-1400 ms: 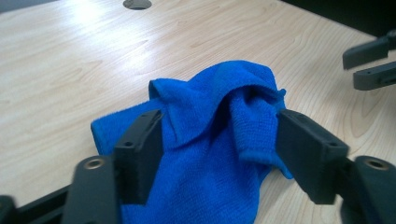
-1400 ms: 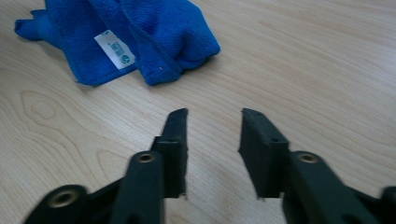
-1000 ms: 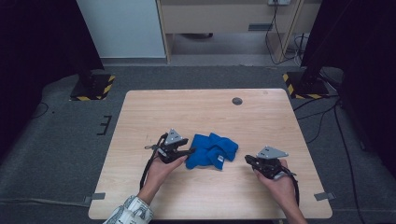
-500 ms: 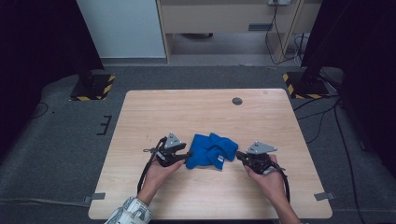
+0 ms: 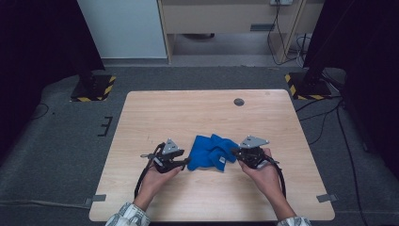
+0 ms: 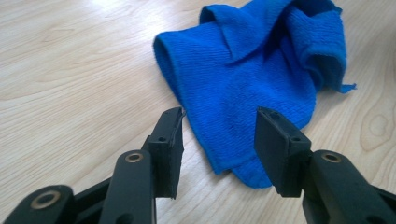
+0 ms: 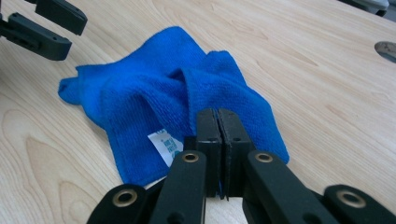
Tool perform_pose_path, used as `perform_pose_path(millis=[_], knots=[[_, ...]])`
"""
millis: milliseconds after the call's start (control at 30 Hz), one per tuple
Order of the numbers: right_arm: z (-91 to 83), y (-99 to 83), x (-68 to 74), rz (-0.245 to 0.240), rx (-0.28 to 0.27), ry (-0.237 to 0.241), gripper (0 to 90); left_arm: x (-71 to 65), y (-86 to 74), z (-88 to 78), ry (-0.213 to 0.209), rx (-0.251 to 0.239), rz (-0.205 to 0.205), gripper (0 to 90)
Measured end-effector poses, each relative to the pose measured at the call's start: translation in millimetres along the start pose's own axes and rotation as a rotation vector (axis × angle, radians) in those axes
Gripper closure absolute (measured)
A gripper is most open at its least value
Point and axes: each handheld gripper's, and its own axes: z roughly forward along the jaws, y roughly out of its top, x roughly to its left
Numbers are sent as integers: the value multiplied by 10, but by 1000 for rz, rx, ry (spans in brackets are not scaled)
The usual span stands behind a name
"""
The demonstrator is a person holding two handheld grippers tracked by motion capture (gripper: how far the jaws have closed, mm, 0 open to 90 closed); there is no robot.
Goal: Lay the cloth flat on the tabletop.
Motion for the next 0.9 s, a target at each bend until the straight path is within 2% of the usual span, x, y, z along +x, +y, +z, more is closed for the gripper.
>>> perform_pose_path(millis=[133,233,300,400,500,533,567,600,733,767,800,867,900], knots=[[10,-55,-32,14,5,0,810,-27,8,21,-8,3,5,516],[28,-84,-42,25,8,9,710,-31,9,20,-6,-3,-1,510],[57,-91,-31,17,10,21,635,-27,11,22,-8,-15,-9,505],[110,-88,-11,7,19,25,597,-26,14,24,-13,-21,-15,500],[170,-99,-16,7,40,27,632,-31,19,35,-23,-31,-25,500],[215,-105,-21,-2,59,35,808,-35,23,42,-24,-31,-24,500],[212,-91,-25,2,53,41,870,-41,31,49,-26,-32,-22,500],[198,-65,-30,10,42,50,890,-47,64,71,-35,-35,-13,498],[148,59,-25,-6,27,59,893,-47,140,124,-41,-50,-13,480],[110,152,-31,-14,16,64,894,-44,201,162,-44,-61,-10,473],[110,152,-31,-14,16,64,894,-44,201,162,-44,-61,-10,474],[64,284,-45,-16,-3,70,894,-44,289,216,-47,-70,-14,476],[64,284,-45,-16,-3,70,894,-44,289,216,-47,-70,-14,476]])
